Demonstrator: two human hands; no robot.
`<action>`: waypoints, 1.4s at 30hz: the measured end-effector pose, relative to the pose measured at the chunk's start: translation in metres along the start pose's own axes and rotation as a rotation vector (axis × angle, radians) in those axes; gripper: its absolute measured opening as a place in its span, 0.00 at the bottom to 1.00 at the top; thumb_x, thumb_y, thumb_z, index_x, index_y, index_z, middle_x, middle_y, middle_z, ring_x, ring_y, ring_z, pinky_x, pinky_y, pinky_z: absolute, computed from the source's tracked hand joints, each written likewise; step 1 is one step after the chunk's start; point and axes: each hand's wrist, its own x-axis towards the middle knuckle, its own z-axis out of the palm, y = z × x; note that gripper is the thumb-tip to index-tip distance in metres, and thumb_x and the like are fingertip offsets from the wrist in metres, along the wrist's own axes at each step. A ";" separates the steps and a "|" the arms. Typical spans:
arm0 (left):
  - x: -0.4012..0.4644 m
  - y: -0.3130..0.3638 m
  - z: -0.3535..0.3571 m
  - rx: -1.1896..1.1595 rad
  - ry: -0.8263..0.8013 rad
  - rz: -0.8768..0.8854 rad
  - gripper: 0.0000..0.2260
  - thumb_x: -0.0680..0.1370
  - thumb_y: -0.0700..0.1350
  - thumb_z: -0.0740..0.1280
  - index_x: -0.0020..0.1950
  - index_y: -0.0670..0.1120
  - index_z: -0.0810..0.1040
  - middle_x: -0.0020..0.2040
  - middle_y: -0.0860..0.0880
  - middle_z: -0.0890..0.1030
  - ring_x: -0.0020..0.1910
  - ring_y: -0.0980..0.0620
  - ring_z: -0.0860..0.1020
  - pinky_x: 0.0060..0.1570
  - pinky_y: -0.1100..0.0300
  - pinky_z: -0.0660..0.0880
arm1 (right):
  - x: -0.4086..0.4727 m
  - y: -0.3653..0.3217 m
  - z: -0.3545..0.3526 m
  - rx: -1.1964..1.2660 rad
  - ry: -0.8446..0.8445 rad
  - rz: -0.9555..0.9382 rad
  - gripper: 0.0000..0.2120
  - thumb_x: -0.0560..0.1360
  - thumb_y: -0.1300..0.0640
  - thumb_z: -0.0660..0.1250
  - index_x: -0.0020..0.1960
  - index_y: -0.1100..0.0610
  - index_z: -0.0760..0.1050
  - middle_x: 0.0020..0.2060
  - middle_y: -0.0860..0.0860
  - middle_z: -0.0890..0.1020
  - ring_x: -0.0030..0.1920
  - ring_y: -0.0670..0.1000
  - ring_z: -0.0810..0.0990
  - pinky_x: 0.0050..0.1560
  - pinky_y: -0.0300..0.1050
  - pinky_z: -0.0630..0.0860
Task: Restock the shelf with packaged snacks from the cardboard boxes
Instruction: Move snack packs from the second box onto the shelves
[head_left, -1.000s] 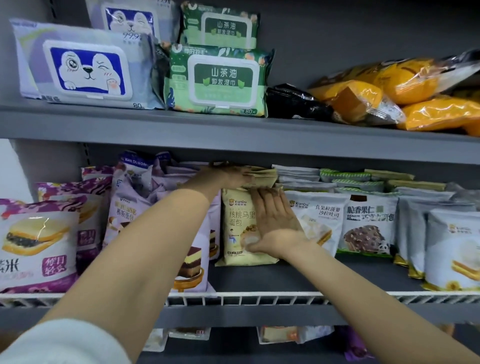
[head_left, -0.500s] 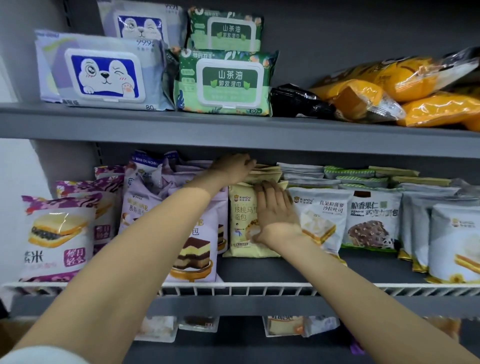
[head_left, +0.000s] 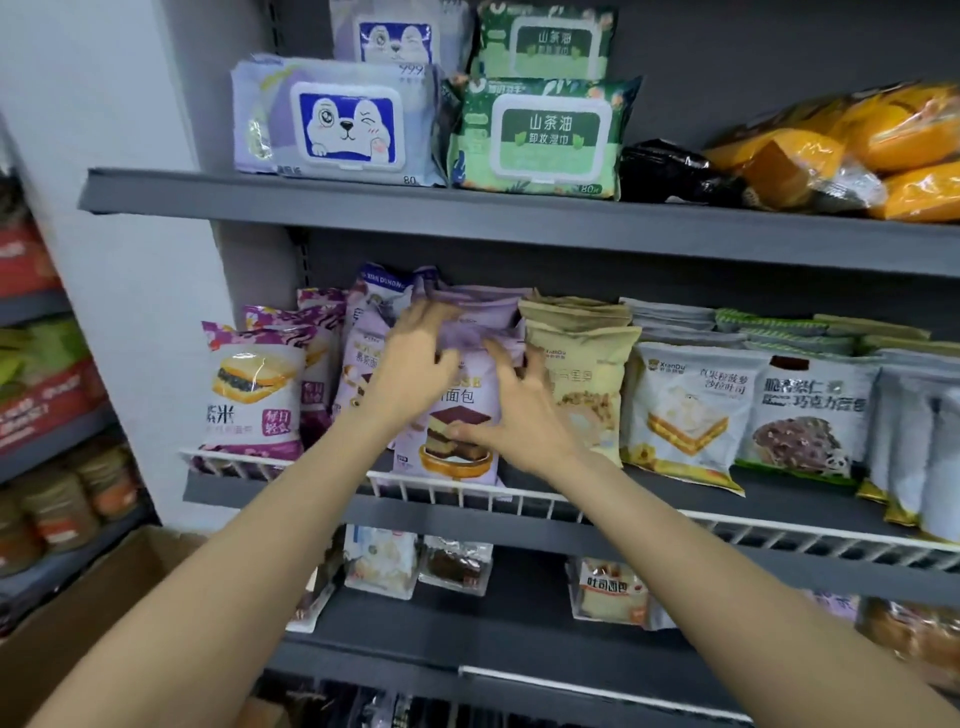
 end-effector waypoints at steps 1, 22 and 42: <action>-0.008 -0.005 -0.002 -0.002 -0.028 -0.026 0.26 0.68 0.43 0.59 0.66 0.40 0.70 0.66 0.39 0.70 0.66 0.40 0.68 0.65 0.52 0.66 | 0.002 -0.002 0.002 0.036 -0.015 0.028 0.52 0.65 0.41 0.75 0.77 0.46 0.45 0.72 0.63 0.52 0.64 0.66 0.71 0.63 0.53 0.71; 0.017 -0.025 -0.008 0.088 -0.320 -0.017 0.41 0.66 0.57 0.70 0.75 0.48 0.58 0.72 0.44 0.64 0.71 0.43 0.63 0.68 0.52 0.64 | 0.033 -0.008 -0.006 -0.575 0.057 -0.128 0.53 0.66 0.41 0.73 0.77 0.60 0.46 0.76 0.59 0.49 0.77 0.58 0.44 0.75 0.53 0.39; 0.068 -0.050 -0.030 -0.031 -0.323 -0.139 0.12 0.76 0.36 0.66 0.59 0.41 0.78 0.58 0.44 0.81 0.58 0.47 0.78 0.59 0.61 0.70 | 0.053 -0.020 -0.024 -0.657 -0.200 -0.107 0.53 0.57 0.38 0.78 0.70 0.57 0.56 0.66 0.57 0.69 0.66 0.58 0.69 0.62 0.50 0.69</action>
